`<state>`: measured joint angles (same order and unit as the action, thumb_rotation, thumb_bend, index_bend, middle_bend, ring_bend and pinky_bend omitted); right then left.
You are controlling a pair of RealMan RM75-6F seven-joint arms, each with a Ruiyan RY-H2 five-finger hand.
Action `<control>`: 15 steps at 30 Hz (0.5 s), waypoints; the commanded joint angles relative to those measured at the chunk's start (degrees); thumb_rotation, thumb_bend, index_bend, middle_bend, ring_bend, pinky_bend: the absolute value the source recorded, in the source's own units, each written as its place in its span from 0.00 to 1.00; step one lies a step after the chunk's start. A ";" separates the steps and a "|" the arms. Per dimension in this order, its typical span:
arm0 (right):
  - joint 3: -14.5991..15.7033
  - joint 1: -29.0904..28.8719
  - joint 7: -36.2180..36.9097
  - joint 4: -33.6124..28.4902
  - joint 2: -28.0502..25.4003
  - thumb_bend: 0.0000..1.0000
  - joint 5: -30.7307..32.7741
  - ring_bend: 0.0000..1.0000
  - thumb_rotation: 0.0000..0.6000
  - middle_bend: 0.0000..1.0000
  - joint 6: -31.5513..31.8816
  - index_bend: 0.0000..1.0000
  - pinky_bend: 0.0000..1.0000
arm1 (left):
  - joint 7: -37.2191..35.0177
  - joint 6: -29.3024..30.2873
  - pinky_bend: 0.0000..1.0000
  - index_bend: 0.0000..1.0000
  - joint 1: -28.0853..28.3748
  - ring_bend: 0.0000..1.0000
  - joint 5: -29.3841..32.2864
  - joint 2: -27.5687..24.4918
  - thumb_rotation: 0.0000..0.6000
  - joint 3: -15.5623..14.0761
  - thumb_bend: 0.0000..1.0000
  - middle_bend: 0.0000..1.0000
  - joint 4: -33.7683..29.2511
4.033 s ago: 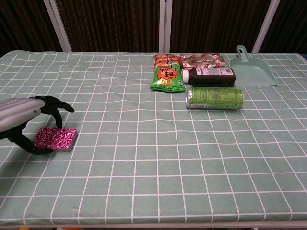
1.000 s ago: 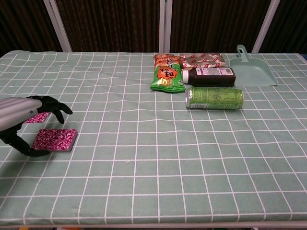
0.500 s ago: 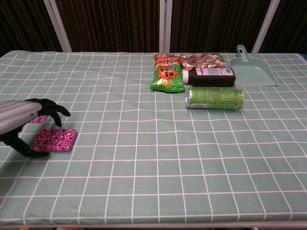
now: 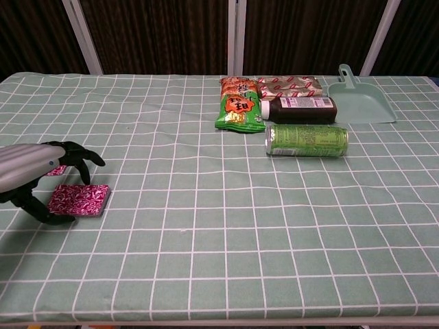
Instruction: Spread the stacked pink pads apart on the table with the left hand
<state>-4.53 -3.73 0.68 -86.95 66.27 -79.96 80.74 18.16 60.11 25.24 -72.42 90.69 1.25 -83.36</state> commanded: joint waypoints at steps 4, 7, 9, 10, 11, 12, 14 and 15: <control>-0.07 0.02 -0.02 0.01 -0.04 0.17 0.08 0.00 1.00 0.00 0.04 0.00 0.00 | -0.52 0.03 0.06 0.18 0.07 0.02 0.26 -0.01 1.00 0.34 0.20 0.35 0.05; -0.07 -0.02 -0.11 -0.08 -0.03 0.17 0.12 0.00 1.00 0.00 -0.07 0.00 0.00 | -0.66 -0.05 0.06 0.19 0.14 0.02 0.39 -0.07 1.00 0.44 0.21 0.36 -0.03; -0.04 -0.07 -0.22 -0.12 0.00 0.17 0.15 0.00 1.00 0.00 -0.20 0.00 0.00 | -0.48 -0.03 0.06 0.19 0.19 0.03 0.38 0.00 1.00 0.42 0.21 0.37 0.11; -0.04 -0.08 -0.24 -0.11 0.02 0.17 0.14 0.00 1.00 0.00 -0.21 0.00 0.00 | -0.36 0.02 0.06 0.19 0.21 0.03 0.33 0.07 1.00 0.39 0.21 0.37 0.21; -0.03 -0.07 -0.25 -0.12 0.03 0.17 0.12 0.00 1.00 0.00 -0.19 0.00 0.00 | -0.21 0.10 0.06 0.19 0.22 0.04 0.23 0.17 1.00 0.33 0.21 0.38 0.36; -0.04 -0.06 -0.25 -0.12 0.02 0.17 0.10 0.00 1.00 0.00 -0.14 0.00 0.00 | -0.15 0.16 0.06 0.19 0.21 0.04 0.20 0.24 1.00 0.30 0.21 0.38 0.46; -0.06 -0.04 -0.27 -0.13 0.00 0.17 0.12 0.00 1.00 0.00 -0.10 0.00 0.00 | -0.10 0.12 0.06 0.19 0.24 0.04 0.22 0.31 1.00 0.27 0.21 0.38 0.58; -0.08 -0.04 -0.26 -0.15 -0.03 0.17 0.14 0.00 1.00 0.00 -0.10 0.00 0.00 | -0.13 0.06 0.06 0.19 0.26 0.04 0.26 0.29 1.00 0.28 0.21 0.39 0.58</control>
<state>-4.61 -3.76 0.42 -87.11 66.24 -79.82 80.65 18.04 60.19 25.49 -72.17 90.99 1.53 -82.78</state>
